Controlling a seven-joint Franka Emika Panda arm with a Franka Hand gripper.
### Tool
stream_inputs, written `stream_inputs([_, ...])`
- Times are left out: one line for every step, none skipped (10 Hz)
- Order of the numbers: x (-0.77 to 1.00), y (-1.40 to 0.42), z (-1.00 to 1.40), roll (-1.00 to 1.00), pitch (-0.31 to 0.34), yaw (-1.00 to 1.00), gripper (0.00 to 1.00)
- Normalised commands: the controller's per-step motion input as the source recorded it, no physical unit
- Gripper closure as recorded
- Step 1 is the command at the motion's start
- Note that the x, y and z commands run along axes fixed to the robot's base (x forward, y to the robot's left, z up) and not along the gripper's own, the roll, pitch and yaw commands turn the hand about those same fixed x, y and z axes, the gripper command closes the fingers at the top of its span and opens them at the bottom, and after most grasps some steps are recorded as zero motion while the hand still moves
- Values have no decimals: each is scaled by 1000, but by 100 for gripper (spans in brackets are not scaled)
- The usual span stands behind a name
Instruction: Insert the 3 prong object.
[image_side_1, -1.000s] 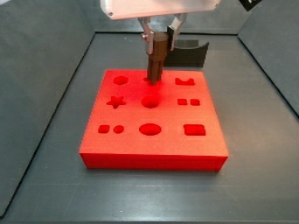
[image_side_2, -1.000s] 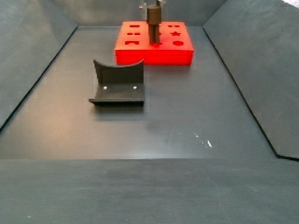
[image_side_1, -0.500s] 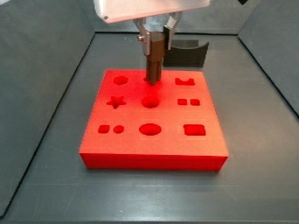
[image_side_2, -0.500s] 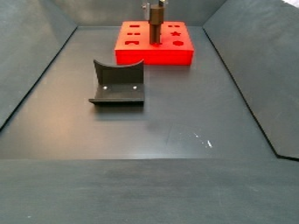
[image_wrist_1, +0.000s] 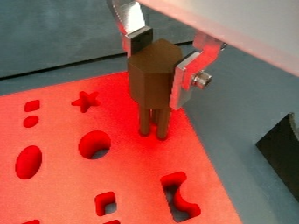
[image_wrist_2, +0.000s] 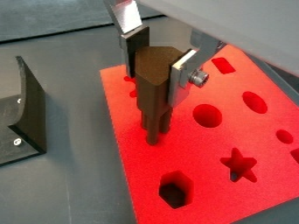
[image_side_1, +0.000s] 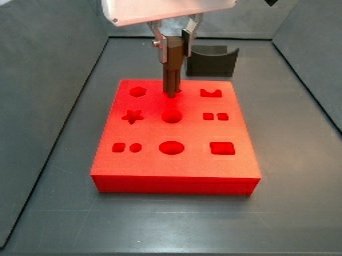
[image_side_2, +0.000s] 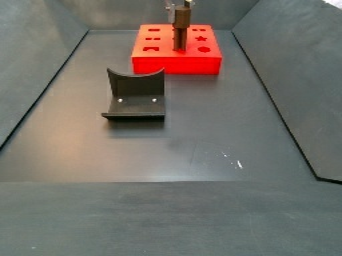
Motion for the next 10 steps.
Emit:
stream_inputs([100, -9, -191, 34, -60, 160, 100])
stream_inputs([180, -20, -120, 37, -16, 157, 100])
stream_inputs([129, 0, -111, 21, 0, 134, 100])
stream_inputs([126, 0, -109, 13, 0, 123, 100])
stream_inputs([0, 0, -194, 0, -26, 69, 100])
stream_inputs([-6, 0, -266, 46, -19, 29, 100])
stream_inputs([-60, 0, -420, 117, 0, 0, 100])
stream_inputs([0, -14, -520, 110, 76, 0, 100])
stream_inputs([0, 0, -563, 79, 64, 0, 100])
stream_inputs([0, 0, -560, 69, 67, 0, 100])
